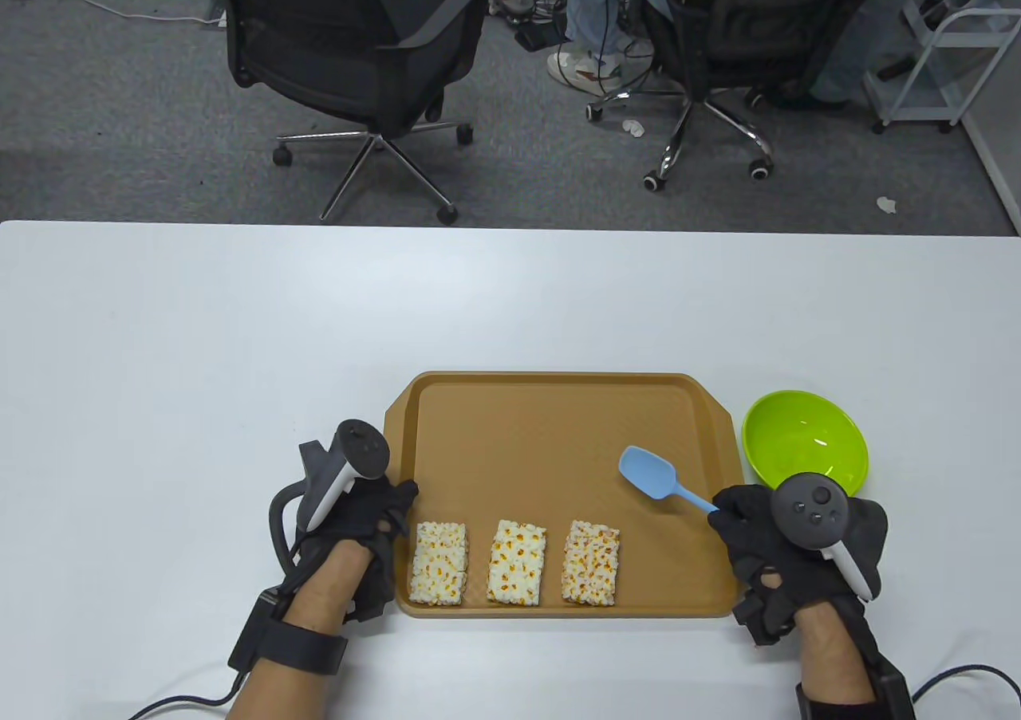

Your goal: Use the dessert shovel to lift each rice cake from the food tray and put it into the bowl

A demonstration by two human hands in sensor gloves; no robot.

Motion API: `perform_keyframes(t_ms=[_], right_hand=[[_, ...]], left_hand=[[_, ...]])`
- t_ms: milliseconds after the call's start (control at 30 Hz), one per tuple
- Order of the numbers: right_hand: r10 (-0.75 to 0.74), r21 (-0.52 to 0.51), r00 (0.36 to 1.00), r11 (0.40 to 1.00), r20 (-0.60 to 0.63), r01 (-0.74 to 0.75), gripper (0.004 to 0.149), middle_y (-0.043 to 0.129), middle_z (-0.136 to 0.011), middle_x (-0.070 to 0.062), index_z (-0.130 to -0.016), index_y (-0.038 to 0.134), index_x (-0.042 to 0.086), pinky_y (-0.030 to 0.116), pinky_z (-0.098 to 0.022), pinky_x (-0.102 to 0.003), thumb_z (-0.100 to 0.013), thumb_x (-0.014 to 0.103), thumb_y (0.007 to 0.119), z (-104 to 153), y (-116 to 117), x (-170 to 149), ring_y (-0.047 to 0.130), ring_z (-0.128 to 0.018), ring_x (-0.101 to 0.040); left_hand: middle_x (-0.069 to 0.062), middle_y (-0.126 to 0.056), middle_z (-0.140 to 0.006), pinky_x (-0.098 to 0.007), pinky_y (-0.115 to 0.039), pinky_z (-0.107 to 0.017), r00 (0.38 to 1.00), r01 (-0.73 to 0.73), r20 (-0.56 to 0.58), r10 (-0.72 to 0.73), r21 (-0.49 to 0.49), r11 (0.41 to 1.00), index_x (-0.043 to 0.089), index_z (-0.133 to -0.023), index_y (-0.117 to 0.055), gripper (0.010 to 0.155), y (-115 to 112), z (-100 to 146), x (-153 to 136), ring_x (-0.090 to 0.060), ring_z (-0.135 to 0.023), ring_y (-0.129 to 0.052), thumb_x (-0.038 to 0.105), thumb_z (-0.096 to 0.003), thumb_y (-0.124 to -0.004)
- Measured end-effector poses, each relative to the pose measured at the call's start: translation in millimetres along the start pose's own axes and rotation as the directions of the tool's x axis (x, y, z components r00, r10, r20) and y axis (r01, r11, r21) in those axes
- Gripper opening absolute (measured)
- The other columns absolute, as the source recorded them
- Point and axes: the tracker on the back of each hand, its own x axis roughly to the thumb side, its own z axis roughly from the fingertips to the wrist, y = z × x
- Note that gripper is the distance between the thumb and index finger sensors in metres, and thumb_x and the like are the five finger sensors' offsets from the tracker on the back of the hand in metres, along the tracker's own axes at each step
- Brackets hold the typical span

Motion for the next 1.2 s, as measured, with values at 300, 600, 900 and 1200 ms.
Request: perform_keyframes(t_ms=[300, 600, 900, 1200], right_hand=[[-0.043, 0.267, 0.999, 0.962, -0.033, 0.050, 0.040, 0.100, -0.068, -0.010, -0.066, 0.095, 0.020, 0.089, 0.003, -0.032, -0.030, 0.036, 0.092, -4, 7, -11, 0.105, -0.009, -0.017], [-0.077, 0.447, 0.992, 0.887, -0.102, 0.115, 0.040, 0.100, -0.067, -0.012, -0.067, 0.095, 0.018, 0.089, 0.002, -0.032, -0.031, 0.036, 0.091, -3, 18, -13, 0.105, -0.009, -0.017], [-0.080, 0.456, 0.996, 0.886, -0.037, 0.088, 0.042, 0.098, -0.067, -0.011, -0.069, 0.092, 0.019, 0.089, 0.002, -0.030, -0.033, 0.039, 0.087, -3, 39, 12, 0.104, -0.009, -0.015], [-0.153, 0.507, 0.988, 0.852, -0.006, 0.135, 0.043, 0.098, -0.066, -0.012, -0.070, 0.090, 0.018, 0.088, 0.004, -0.028, -0.034, 0.040, 0.084, -2, 66, 35, 0.102, -0.007, -0.013]], left_hand=[[-0.008, -0.106, -0.045, -0.034, -0.092, 0.000, 1.000, -0.011, 0.001, 0.011, -0.003, 1.000, 0.003, -0.097, -0.057, 0.075, 1, 0, -1, -0.020, -0.010, -0.113, 0.056, -0.0466, -0.076], [-0.008, -0.106, -0.045, -0.034, -0.092, 0.000, 1.000, -0.014, 0.001, 0.014, -0.001, 1.000, 0.003, -0.097, -0.057, 0.075, 1, 0, -2, -0.020, -0.011, -0.113, 0.056, -0.0467, -0.076], [-0.009, -0.106, -0.044, -0.035, -0.092, -0.001, 1.000, -0.010, 0.001, 0.010, 0.000, 1.000, 0.003, -0.097, -0.057, 0.075, 1, 0, -1, -0.021, -0.011, -0.113, 0.056, -0.0467, -0.076], [-0.009, -0.106, -0.044, -0.035, -0.092, 0.000, 1.000, -0.006, -0.001, 0.006, 0.004, 1.000, 0.003, -0.097, -0.057, 0.075, 1, 1, -1, -0.020, -0.011, -0.113, 0.056, -0.0467, -0.076]])
